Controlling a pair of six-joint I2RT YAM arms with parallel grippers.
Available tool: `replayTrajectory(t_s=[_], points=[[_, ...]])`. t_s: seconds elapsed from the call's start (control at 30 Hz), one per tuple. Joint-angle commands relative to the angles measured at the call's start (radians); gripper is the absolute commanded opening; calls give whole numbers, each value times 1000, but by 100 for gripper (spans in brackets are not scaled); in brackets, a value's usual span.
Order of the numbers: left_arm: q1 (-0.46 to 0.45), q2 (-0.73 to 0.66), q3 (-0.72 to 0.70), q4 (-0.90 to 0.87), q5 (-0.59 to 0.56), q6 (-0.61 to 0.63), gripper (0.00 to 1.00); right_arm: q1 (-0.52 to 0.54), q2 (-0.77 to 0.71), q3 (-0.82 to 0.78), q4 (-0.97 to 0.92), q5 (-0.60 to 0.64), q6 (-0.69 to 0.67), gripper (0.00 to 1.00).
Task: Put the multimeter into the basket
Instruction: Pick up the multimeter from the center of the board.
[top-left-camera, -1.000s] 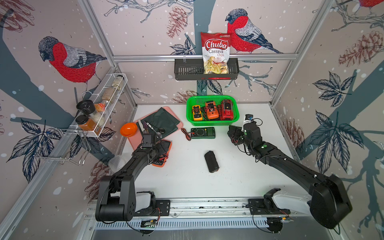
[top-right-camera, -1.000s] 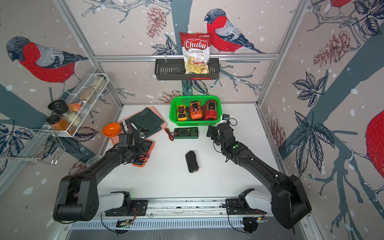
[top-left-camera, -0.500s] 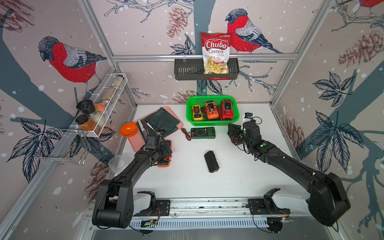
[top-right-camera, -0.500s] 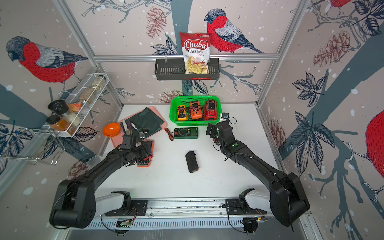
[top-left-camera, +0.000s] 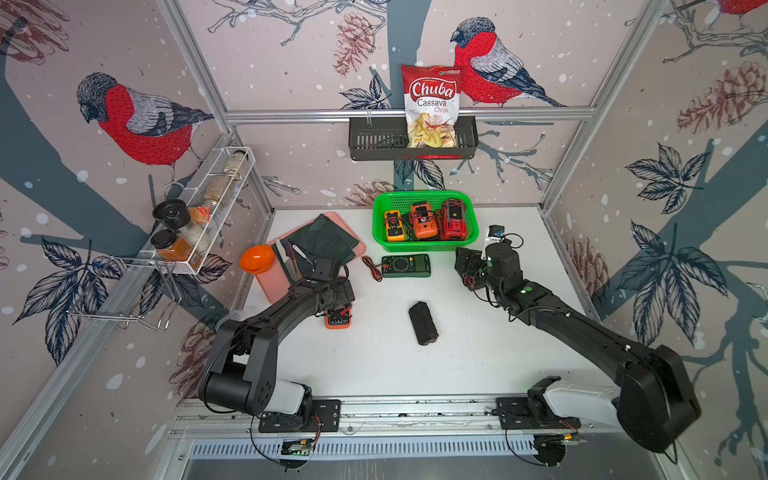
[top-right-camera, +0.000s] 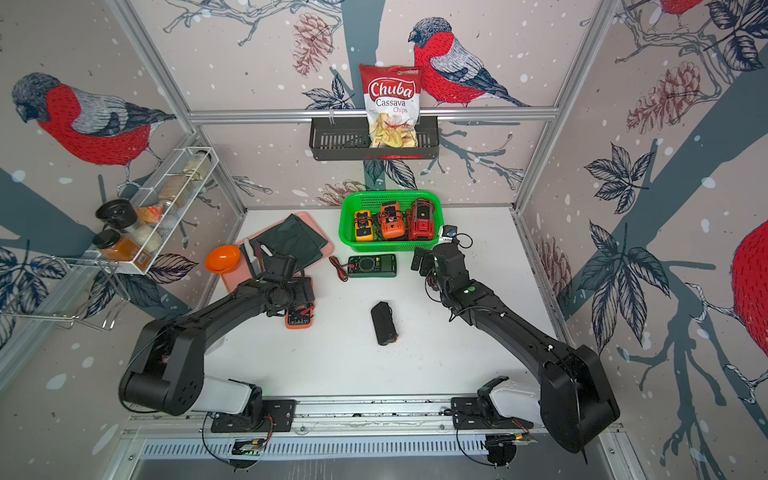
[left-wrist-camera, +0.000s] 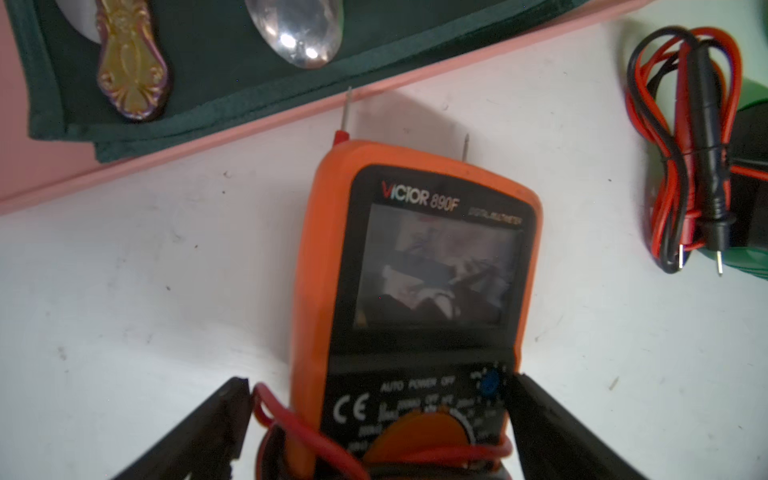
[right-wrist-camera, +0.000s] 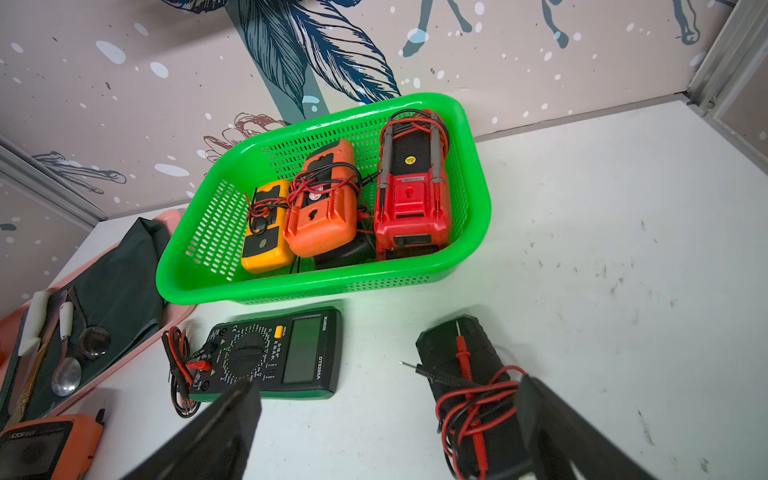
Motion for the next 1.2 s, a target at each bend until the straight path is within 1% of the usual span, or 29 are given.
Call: replayTrajectory(t_s=[0.0,0.13,0.3,0.47,0.57,0.7,0.83,0.93,1.07,1.17], points=[[-22,28,22,-81,-80,31,98,3,0,7,43,-5,-6,100],[-31,28,45,-105,-116,18,98,6,4,4,45,-8,-7,100],[-32,-10,51,-139,-165,-7,98,10,4,6,45,-17,-9,100],[-30,-31,57,-168,-185,-13,98,16,30,8,54,-27,-11,100],[-30,-45,49,-159,-165,-1,98,20,31,9,54,-27,-13,100],[-44,-69,29,-98,-73,40,98,21,32,9,55,-27,-12,100],[-59,-88,23,-63,-28,59,98,23,38,9,57,-27,-12,100],[-59,-72,22,-66,-50,58,98,25,41,10,57,-29,-9,100],[-59,-19,30,-89,-111,31,98,27,41,8,58,-30,-12,100],[-60,9,30,-86,-127,17,98,28,38,11,55,-28,-14,100]])
